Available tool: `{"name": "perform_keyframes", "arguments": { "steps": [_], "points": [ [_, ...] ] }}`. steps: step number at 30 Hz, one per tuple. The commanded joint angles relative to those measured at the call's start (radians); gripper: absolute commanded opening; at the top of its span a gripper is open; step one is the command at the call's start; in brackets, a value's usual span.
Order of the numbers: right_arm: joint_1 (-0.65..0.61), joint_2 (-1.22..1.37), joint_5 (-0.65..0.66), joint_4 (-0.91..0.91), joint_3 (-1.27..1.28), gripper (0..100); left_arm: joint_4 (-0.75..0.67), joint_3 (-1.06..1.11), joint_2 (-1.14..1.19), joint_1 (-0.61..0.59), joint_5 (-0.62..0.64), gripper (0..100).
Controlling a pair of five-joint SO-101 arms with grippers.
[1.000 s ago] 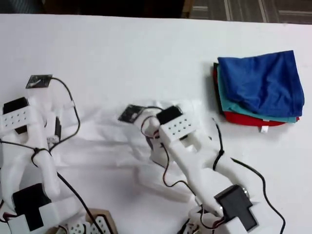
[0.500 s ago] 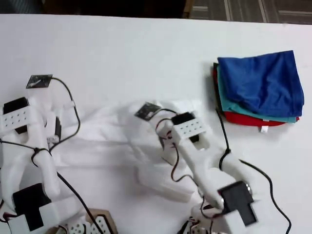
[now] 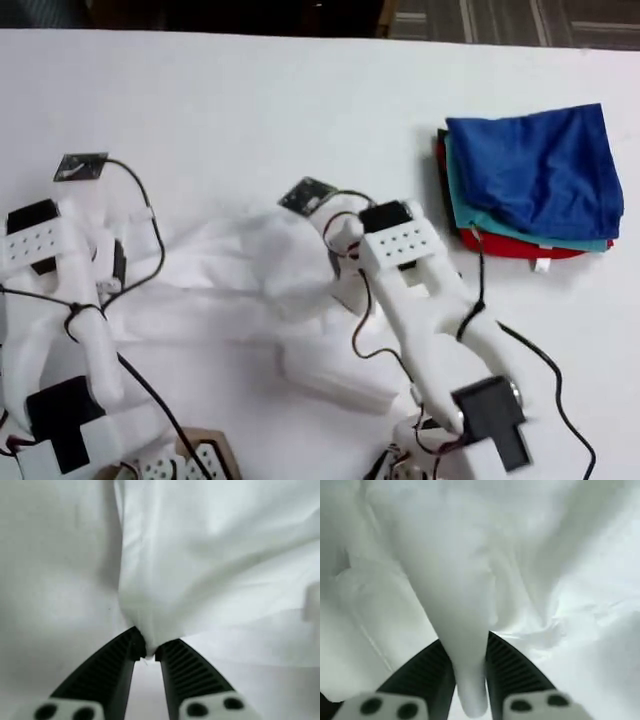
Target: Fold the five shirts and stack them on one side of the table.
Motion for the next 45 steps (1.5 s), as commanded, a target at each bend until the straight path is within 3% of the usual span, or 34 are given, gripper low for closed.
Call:
{"name": "perform_keyframes", "arguments": {
  "steps": [1,10,15,20,27,32,40,45],
  "points": [
    [0.004,-0.068,-0.005,0.03,-0.06,2.5,-0.011,-0.002,-0.037,0.006,-0.011,3],
    [-0.001,0.058,-0.006,0.015,-0.058,8.7,-0.011,-0.002,-0.037,0.006,-0.011,3],
    [-0.001,0.13,0.002,-0.048,-0.055,1.3,-0.015,-0.002,-0.037,0.006,-0.011,3],
    [0.001,0.168,0.002,-0.065,-0.061,1.8,-0.015,-0.002,-0.037,0.005,-0.011,3],
    [0.008,-0.035,0.002,-0.005,-0.146,1.8,-0.002,-0.022,-0.046,0.006,-0.011,3],
    [0.01,-0.206,-0.006,-0.004,-0.296,1.8,0.153,-0.182,-0.048,0.008,-0.011,3],
    [0.058,-0.229,-0.006,-0.051,-0.445,1.7,0.456,-0.624,-0.048,0.008,-0.046,3],
    [0.099,-0.239,-0.005,-0.031,-0.542,1.7,0.476,-0.751,-0.048,-0.021,-0.069,3]
  ]
}}
